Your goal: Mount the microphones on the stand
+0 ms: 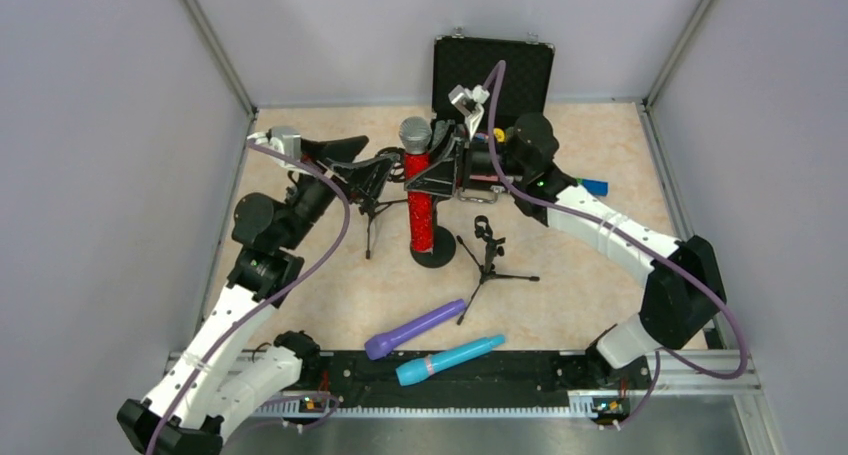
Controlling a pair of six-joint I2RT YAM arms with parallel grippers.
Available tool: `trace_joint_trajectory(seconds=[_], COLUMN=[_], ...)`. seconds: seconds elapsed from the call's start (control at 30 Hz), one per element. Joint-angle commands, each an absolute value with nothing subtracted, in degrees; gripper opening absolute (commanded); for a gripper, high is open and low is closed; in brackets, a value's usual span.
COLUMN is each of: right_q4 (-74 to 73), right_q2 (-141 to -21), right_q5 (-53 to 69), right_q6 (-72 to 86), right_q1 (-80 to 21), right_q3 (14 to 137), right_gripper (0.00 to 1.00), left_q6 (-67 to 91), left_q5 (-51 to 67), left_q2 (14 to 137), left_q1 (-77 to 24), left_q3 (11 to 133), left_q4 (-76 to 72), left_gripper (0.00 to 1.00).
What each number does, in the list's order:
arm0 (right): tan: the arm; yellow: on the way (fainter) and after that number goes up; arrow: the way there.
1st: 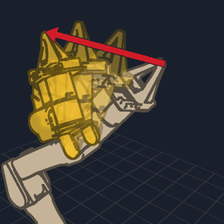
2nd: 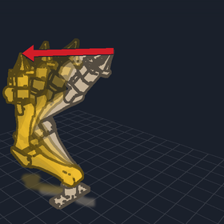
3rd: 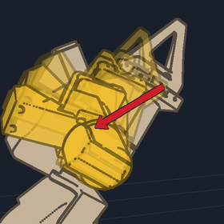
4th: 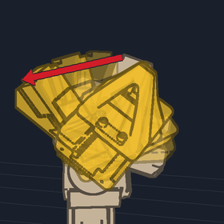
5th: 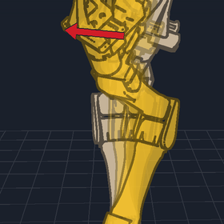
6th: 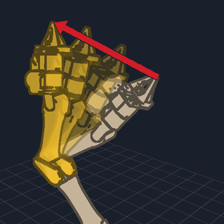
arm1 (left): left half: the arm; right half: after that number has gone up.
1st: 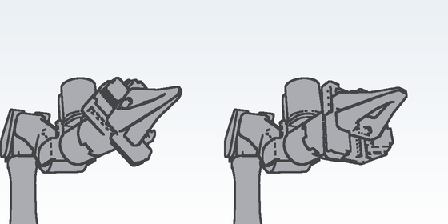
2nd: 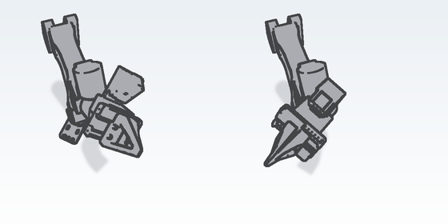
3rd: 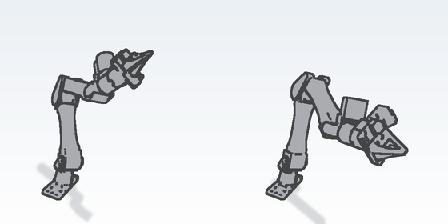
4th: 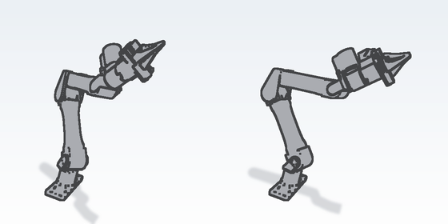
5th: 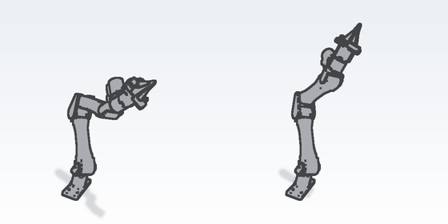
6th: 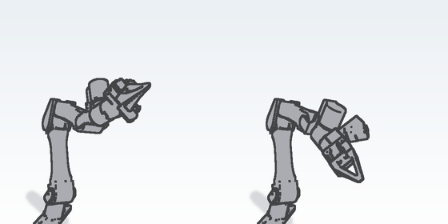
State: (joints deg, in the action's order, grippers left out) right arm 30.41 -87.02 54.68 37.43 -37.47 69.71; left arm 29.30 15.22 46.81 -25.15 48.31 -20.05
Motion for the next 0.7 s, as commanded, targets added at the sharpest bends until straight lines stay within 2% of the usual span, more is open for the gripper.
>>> trace_joint_trajectory(seconds=[0.0, 0.37, 0.5, 0.67], right_q4=[31.95, 31.67, 30.38, 27.69], right_q2=[-82.59, -77.65, -76.49, -75.32], right_q5=[51.67, 48.64, 49.03, 48.92], right_q6=[35.25, 33.84, 33.39, 31.55], right_q1=[-36.18, -30.67, -28.72, -27.51], right_q3=[68.95, 65.07, 64.15, 63.64], right_gripper=[0.0, 0.0, 0.0, 0.0], left_q6=[21.08, 2.82, -3.93, -10.07], left_q5=[9.78, 0.58, -2.23, -0.3], left_q2=[45.04, 49.6, 52.33, 56.05], left_q1=[-24.97, -25.11, -25.03, -24.98], left_q3=[48.47, 53.02, 53.33, 52.71], left_q4=[-15.71, 1.13, 4.85, 7.58], left_gripper=[0.91, 0.88, 0.9, 0.93])
